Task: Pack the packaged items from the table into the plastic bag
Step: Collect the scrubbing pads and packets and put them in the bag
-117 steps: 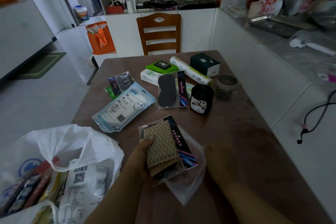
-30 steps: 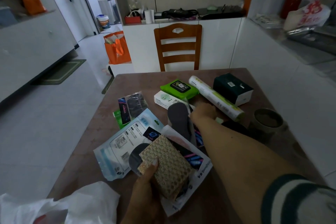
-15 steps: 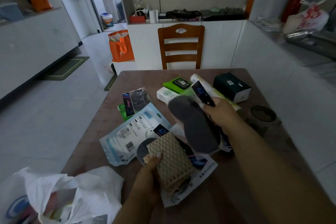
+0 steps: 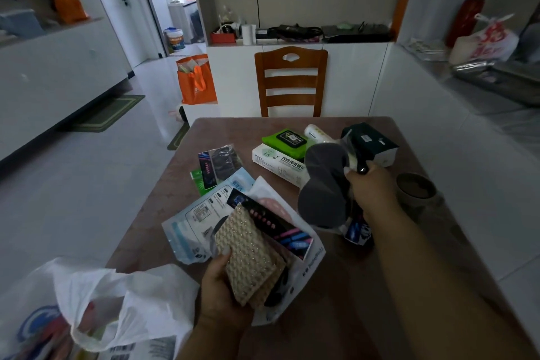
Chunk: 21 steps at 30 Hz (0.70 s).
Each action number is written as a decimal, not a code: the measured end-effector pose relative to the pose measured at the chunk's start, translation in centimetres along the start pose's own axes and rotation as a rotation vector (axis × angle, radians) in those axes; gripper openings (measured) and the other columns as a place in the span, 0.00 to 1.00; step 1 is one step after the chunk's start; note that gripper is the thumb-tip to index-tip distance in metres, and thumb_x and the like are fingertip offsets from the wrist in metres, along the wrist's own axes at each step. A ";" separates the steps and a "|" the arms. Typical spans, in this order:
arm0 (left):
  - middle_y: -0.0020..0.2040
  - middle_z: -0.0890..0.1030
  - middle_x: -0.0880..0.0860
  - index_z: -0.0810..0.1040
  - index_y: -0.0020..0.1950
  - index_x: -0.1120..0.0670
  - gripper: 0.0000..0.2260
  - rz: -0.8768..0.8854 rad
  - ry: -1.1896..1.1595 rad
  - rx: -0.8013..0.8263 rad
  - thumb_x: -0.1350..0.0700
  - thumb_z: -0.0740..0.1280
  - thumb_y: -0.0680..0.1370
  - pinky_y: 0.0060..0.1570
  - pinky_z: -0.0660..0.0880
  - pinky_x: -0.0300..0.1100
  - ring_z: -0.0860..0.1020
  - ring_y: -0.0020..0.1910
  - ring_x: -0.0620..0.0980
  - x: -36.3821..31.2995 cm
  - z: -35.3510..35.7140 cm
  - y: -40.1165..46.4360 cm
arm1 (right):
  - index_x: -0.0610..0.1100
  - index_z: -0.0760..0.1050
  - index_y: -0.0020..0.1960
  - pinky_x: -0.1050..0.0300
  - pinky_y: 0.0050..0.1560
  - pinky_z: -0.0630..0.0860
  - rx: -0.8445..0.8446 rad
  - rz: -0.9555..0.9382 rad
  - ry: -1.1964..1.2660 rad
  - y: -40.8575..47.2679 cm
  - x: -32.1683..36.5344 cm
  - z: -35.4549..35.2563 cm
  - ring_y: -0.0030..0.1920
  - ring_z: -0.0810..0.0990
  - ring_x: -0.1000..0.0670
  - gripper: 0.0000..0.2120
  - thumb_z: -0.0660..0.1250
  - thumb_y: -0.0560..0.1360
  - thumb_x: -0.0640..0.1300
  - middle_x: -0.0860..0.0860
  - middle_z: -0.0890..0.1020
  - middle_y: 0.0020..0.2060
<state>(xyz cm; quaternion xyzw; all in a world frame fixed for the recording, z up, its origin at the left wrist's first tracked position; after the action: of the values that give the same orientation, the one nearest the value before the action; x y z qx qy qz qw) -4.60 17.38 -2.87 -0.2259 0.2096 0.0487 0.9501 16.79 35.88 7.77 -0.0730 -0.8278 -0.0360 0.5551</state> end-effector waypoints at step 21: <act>0.51 0.84 0.63 0.79 0.59 0.53 0.18 -0.084 0.092 -0.180 0.50 0.67 0.71 0.46 0.78 0.64 0.80 0.52 0.67 1.5 -1.9 -1.2 | 0.35 0.73 0.63 0.49 0.50 0.76 0.582 0.380 0.031 -2.3 -3.2 15.2 0.48 0.79 0.44 0.28 0.54 0.80 0.57 0.39 0.81 0.54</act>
<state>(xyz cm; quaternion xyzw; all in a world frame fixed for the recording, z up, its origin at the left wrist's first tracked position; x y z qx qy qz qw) -3.76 15.47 -4.54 -0.3209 0.2382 0.0172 0.9165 3.71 35.54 -0.94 -0.0639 -0.7666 0.3044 0.5618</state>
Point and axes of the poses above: each hand's wrist, its own y-axis towards the middle knuckle, its own z-axis out of the palm, x = y × z, the point moved 6 cm from there along y, towards the middle knuckle
